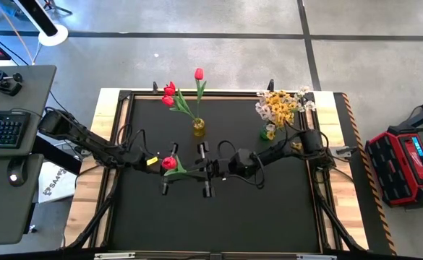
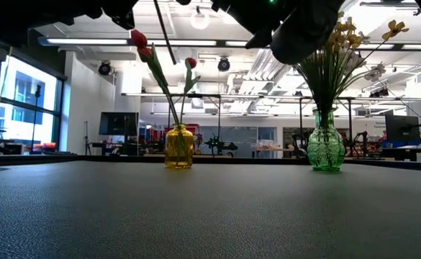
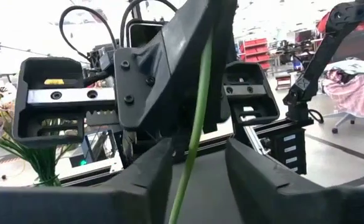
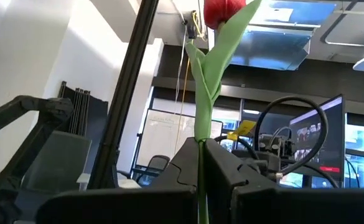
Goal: Sort flowers into vase by color
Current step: Put the red tulip into the yellow vase, then return to Home Position
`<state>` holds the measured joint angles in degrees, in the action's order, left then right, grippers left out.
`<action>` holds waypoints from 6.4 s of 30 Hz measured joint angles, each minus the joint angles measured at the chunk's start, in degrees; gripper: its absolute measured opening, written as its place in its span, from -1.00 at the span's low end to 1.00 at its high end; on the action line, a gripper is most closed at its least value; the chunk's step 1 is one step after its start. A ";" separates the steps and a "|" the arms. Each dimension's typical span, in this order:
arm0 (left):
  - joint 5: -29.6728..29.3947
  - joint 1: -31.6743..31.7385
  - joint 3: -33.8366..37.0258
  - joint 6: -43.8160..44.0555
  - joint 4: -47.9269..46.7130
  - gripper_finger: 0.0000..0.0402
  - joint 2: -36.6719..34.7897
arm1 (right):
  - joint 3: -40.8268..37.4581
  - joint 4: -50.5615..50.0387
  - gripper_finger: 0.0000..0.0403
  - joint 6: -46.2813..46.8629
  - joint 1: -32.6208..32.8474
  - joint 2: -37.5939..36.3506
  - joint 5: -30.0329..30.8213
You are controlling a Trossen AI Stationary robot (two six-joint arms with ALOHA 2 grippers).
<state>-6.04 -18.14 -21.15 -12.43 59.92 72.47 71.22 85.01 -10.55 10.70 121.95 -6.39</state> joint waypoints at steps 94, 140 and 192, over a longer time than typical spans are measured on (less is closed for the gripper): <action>-27.97 -3.84 0.04 16.11 -36.99 -0.65 -9.49 | -0.02 -47.86 -0.99 7.10 -2.99 -11.67 23.21; -35.12 -5.98 0.09 27.42 -54.48 -0.13 -9.49 | -0.04 -47.09 -1.00 9.49 -12.95 -14.60 41.09; -35.06 -5.96 0.09 27.30 -49.13 -0.13 -9.46 | -0.07 -101.36 -0.31 15.06 6.96 -37.26 25.91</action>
<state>-41.10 -24.10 -21.06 14.87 10.79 63.00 71.15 -16.35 4.51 17.66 84.69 19.52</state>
